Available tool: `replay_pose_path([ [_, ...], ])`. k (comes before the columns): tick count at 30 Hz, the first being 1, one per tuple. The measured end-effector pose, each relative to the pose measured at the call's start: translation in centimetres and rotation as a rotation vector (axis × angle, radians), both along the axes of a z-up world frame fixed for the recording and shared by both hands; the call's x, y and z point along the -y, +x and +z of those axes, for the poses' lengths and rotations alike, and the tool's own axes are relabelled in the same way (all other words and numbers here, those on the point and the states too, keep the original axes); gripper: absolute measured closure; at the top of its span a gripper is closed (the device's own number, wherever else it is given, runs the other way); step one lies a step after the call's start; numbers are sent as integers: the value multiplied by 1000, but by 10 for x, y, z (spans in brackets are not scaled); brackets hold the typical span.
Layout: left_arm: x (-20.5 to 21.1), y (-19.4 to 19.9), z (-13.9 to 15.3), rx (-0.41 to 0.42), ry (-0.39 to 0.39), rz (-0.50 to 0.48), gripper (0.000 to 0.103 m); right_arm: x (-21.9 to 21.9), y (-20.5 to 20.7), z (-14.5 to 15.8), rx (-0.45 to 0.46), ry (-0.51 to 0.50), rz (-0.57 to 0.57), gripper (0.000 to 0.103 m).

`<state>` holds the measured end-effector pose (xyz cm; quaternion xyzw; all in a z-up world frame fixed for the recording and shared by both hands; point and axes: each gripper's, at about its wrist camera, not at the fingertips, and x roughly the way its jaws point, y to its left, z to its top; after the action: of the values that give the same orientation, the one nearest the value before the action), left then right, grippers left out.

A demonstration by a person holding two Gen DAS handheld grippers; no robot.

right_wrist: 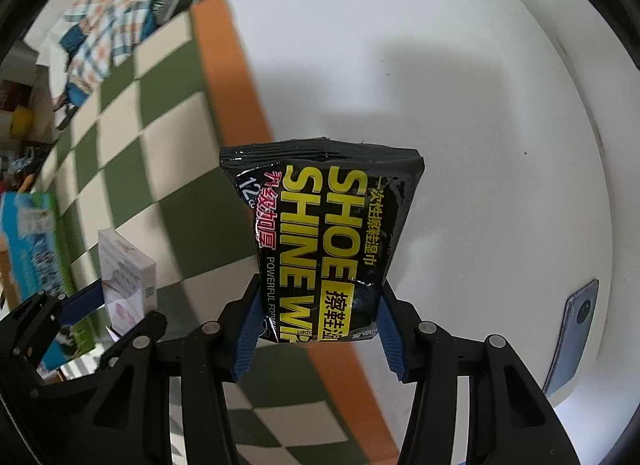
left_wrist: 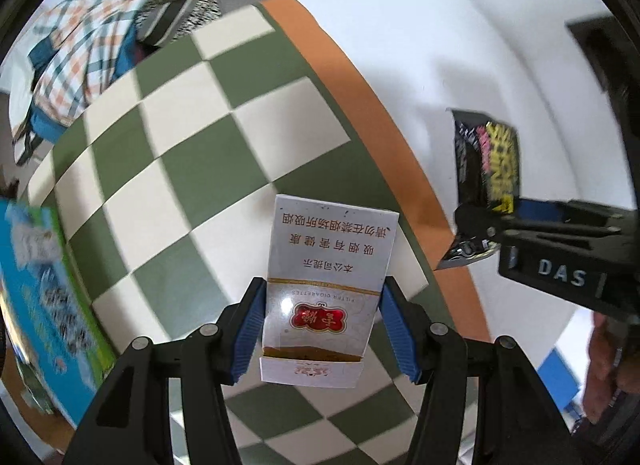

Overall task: Organize soft objects
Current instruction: 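Lift the white card box and black shoe-wipes pack and carry both toward the box, then lower the card box and shoe-wipes pack into the box and open both tools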

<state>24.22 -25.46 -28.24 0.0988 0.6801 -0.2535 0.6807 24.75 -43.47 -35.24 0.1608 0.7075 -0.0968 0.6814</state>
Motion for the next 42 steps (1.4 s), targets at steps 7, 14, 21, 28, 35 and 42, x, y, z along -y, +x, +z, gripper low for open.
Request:
replay_pose_path([
  [7, -97, -5, 58, 45, -111, 142, 49, -49, -23, 40, 84, 84, 51, 49],
  [14, -218, -4, 106, 114, -145, 299, 49, -163, -25, 98, 170, 171, 174, 49],
  [21, -329, -14, 96, 110, -109, 451, 49, -298, -21, 118, 192, 251, 321, 49],
  [28, -381, 3, 43, -39, -166, 542, 49, -397, -21, 107, 154, 239, 434, 49],
  [35, -389, 21, -3, -192, -235, 575, 48, -425, -11, 70, 86, 179, 445, 48],
  [42, -380, 25, -22, -249, -195, 574, 48, -430, -3, 55, 52, 100, 447, 28],
])
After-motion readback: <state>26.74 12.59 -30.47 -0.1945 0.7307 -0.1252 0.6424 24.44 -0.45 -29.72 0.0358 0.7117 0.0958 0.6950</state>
